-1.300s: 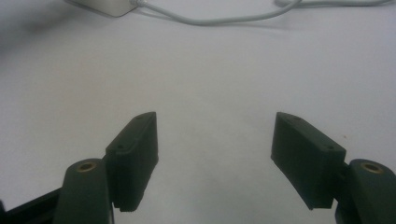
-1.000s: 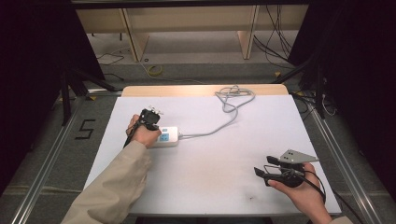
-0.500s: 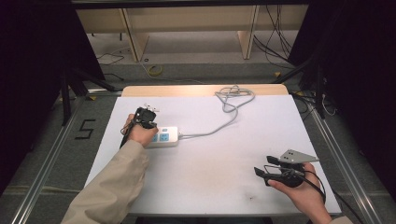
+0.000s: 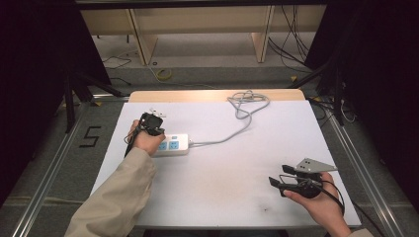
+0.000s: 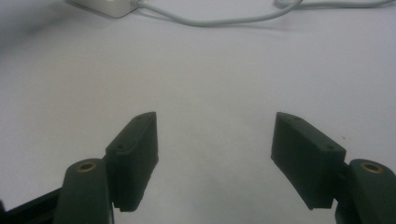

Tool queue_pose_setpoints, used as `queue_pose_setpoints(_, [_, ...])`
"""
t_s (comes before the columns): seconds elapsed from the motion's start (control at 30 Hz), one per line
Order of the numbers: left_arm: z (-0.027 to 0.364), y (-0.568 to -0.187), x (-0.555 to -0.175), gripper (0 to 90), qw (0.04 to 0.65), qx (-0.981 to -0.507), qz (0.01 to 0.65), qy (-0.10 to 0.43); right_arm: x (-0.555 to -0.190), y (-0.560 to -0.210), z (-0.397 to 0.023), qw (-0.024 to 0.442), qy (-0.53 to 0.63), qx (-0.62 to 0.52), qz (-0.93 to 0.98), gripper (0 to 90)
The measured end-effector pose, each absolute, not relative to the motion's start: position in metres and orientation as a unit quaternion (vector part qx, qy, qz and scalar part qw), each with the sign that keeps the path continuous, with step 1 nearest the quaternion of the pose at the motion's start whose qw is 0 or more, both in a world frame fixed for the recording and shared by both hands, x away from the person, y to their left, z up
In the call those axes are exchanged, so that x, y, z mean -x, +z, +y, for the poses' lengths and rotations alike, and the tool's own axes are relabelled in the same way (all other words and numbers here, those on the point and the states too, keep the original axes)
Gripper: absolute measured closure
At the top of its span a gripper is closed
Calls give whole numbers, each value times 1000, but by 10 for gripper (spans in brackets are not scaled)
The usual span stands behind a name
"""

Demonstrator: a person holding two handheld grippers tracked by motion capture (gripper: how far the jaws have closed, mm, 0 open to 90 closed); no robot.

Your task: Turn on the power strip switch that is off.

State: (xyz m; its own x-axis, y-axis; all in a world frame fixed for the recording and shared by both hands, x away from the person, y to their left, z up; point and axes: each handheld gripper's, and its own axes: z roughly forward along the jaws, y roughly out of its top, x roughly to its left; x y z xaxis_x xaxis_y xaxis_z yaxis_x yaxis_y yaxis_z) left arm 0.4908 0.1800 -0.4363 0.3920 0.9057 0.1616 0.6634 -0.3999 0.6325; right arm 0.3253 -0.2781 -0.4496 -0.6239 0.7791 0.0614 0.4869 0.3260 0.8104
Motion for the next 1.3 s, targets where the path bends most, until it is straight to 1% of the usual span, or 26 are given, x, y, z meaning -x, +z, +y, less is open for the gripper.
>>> queue_pose_setpoints(0.2, [182, -433, -488, 856, 247, -798, 489, 251, -325, -449, -278, 173, 423, -397, 796, 321])
queue_pose_setpoints(0.43, [184, -427, -484, 802, 261, -794, 487, 253, -325, -449, -279, 173, 421, -398, 796, 321])
queue_pose_setpoints(0.63, [184, -423, -480, 676, 278, -789, 488, 248, -325, -449, -279, 174, 422, -397, 796, 321])
queue_pose_setpoints(0.73, [184, -421, -479, 593, 293, -780, 499, 236, -325, -449, -279, 174, 422, -397, 796, 321])
queue_pose_setpoints(0.9, [186, -415, -474, 519, 326, -766, 506, 227, -325, -449, -279, 173, 422, -398, 796, 321])
queue_pose_setpoints(1.17, [179, -415, -463, 345, 338, -789, 477, 189, -325, -449, -279, 173, 422, -398, 796, 321])
queue_pose_setpoints(1.3, [175, -411, -455, 295, 361, -792, 458, 182, -326, -449, -279, 174, 422, -399, 795, 321])
